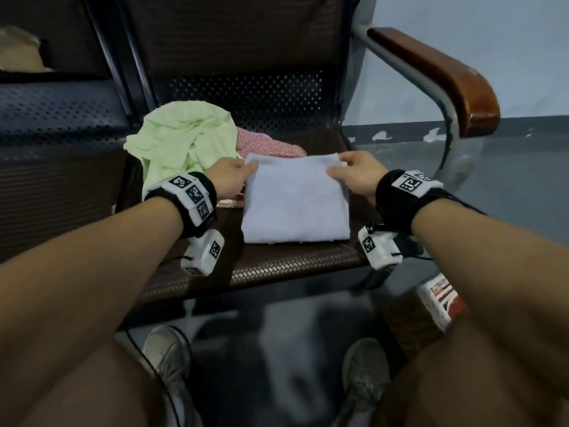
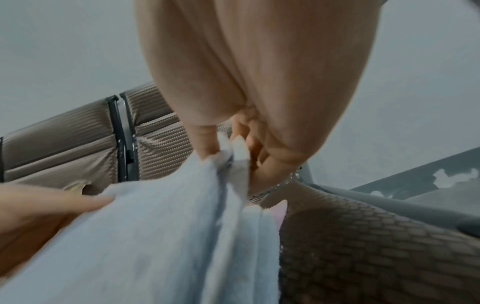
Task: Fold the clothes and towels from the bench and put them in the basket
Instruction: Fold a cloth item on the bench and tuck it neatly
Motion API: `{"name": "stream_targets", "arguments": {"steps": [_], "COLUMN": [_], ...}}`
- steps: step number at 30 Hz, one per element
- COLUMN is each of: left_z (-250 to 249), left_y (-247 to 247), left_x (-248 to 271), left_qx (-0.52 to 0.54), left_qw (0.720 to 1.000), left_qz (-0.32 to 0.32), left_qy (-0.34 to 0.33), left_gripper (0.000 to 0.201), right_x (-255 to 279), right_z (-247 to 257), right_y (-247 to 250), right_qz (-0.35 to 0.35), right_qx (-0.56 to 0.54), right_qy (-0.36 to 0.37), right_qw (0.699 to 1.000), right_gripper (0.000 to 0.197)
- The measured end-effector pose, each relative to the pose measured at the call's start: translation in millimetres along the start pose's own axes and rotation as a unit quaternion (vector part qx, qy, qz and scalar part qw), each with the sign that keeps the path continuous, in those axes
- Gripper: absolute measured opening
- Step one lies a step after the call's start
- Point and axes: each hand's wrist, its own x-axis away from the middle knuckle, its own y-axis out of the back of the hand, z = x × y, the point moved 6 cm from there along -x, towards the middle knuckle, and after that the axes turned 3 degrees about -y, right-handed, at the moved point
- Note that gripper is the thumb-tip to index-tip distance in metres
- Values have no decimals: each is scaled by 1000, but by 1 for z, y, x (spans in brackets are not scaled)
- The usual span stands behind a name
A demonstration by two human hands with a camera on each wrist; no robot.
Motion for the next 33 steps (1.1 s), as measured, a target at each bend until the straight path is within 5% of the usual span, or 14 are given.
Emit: {"name": "stream_targets", "arguments": {"steps": [5, 9, 11, 14, 16, 19, 21, 25, 33], "left_z": [6, 4, -5, -3, 7, 26, 30, 20, 4], "left_y": [1, -3, -2, -21, -37, -51, -48, -35, -22], "left_x": [-24, -25, -14, 7, 25, 43, 47, 54, 66], "left_qx": [-7, -90, -134, -135, -226, -348, -345, -331, -109], "left_qw": [999, 991, 980, 982, 955, 904, 911, 919, 981], "left_qz": [-43, -89, -109, 29, 130, 173, 134, 54, 15], "left_qy": [-14, -45, -101, -128, -140, -181, -185, -207, -163], "left_gripper": [45, 24, 18, 19, 51, 88, 74, 1, 25], "right_x": [-24, -20, -6, 20, 37, 51, 54, 60, 61], "right_z": [1, 13, 22, 17, 6, -6, -9, 0, 3], "right_y": [-9, -13, -15, -25, -34, -43, -46, -37, -2], "right_qz": [-74, -26, 13, 110, 156, 166, 147, 89, 59], "right_qx": [45, 125, 178, 222, 284, 352, 373, 370, 134], "right_qy": [12, 66, 112, 132, 137, 181, 196, 219, 149], "right_qw": [996, 990, 978, 960, 936, 903, 895, 898, 978], "right_gripper": [35, 54, 45, 33, 54, 79, 66, 23, 16]}}
